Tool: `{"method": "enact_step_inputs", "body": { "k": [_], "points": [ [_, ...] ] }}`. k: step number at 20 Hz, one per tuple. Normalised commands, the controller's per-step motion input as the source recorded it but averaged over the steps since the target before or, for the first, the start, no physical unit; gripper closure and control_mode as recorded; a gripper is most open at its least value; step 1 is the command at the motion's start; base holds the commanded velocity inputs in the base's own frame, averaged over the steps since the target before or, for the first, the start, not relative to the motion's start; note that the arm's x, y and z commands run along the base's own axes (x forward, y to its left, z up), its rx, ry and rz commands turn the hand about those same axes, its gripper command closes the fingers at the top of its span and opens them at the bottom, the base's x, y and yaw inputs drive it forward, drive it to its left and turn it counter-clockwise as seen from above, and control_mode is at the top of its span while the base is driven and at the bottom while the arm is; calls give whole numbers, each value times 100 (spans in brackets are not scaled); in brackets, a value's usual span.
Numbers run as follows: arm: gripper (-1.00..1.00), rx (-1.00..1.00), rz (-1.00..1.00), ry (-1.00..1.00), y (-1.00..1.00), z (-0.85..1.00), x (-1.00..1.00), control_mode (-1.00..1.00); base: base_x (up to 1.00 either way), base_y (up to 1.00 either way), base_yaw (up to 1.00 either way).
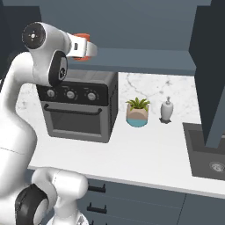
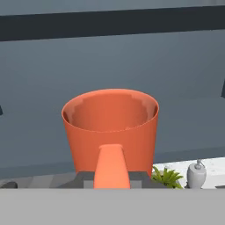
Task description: Gather all objects into one cabinet and sort the glasses and bowls to opposite sides.
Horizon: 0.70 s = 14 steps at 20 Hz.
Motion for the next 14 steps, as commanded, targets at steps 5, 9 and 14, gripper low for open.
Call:
{"method": "enact_step_inputs", "body": {
  "k": [5,9,14],
  "points": [
    [100,0,-6,0,0,-2,-100,-100,0,0,0],
    [100,0,-1,2,0,-22,-100,-100,0,0,0],
    [100,4,0,11,0,-2,-100,-100,0,0,0]
  ]
}}
